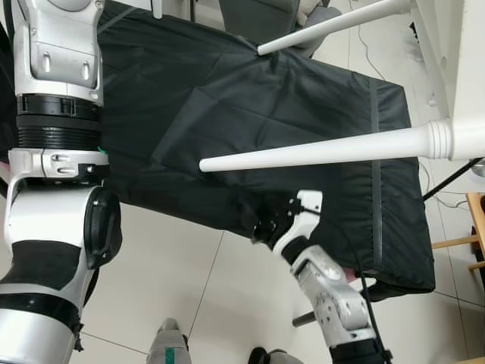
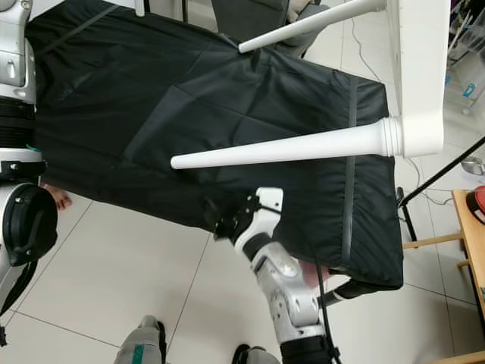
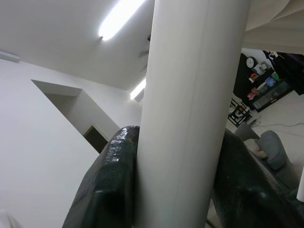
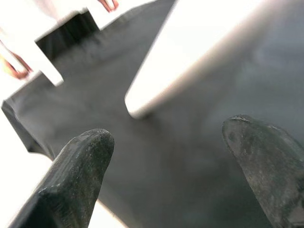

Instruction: Building children table

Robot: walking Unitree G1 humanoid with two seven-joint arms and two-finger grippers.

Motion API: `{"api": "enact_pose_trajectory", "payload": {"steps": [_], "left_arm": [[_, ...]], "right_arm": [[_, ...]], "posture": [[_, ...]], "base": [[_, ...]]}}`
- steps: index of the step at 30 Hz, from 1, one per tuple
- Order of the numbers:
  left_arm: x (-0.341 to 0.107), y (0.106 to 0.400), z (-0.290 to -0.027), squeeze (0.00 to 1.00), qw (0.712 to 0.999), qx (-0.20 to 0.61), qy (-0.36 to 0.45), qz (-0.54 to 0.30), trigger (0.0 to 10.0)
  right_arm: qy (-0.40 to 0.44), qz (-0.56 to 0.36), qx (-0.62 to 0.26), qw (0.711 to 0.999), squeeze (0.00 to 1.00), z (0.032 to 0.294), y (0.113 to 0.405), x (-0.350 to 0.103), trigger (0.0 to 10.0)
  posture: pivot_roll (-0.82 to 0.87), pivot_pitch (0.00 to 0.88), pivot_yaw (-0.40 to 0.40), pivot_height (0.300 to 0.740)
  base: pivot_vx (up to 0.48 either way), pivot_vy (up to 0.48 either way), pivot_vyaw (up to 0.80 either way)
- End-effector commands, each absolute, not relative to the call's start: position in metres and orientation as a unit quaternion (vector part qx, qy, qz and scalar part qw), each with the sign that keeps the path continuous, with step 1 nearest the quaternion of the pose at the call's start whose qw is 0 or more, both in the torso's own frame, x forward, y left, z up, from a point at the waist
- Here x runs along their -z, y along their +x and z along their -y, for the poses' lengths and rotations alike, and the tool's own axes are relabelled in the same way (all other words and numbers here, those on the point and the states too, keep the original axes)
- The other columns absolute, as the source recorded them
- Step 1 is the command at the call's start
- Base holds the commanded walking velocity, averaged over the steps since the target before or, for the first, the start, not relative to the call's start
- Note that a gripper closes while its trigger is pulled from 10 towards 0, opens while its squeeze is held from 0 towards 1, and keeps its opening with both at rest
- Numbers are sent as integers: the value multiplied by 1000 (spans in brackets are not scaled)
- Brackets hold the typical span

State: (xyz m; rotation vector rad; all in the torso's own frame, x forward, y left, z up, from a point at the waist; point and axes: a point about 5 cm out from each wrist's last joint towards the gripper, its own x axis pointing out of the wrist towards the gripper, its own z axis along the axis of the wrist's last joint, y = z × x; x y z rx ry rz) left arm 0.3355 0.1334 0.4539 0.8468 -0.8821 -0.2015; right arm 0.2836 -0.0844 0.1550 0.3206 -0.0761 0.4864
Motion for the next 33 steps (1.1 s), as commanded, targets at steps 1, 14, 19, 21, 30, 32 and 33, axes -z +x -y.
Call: {"api": "enact_pose_trajectory", "payload": {"steps": [1,14,19,21,30,32,33], "left_arm": [[-481,319,-149,0,828,-6,252,501,0],[-478,318,-151,0,829,-5,253,498,0],[-476,319,-151,0,834,-1,246,494,0],[-474,321,-153,0,842,3,236,485,0],[-459,335,-166,0,878,10,197,437,0],[-458,336,-167,0,880,11,194,433,0],[-455,339,-168,0,884,11,191,427,0]], "right_arm": [[170,50,-229,957,0,86,290,-162,10000],[246,70,-167,952,0,88,326,-187,10000],[232,90,-149,957,0,90,330,-192,0],[213,113,-137,961,0,94,330,-198,0],[49,263,-43,963,0,123,317,-251,0],[39,274,-37,960,0,125,316,-256,0],[25,286,-30,958,0,128,315,-261,0]], "posture": [[256,113,-93,740],[266,112,-98,740],[266,111,-97,740],[266,111,-97,740],[263,111,-100,740],[263,111,-100,740],[257,110,-98,740]], "base": [[0,0,0],[0,0,0],[0,0,0],[0,0,0],[0,0,0],[0,0,0],[0,0,0]]}}
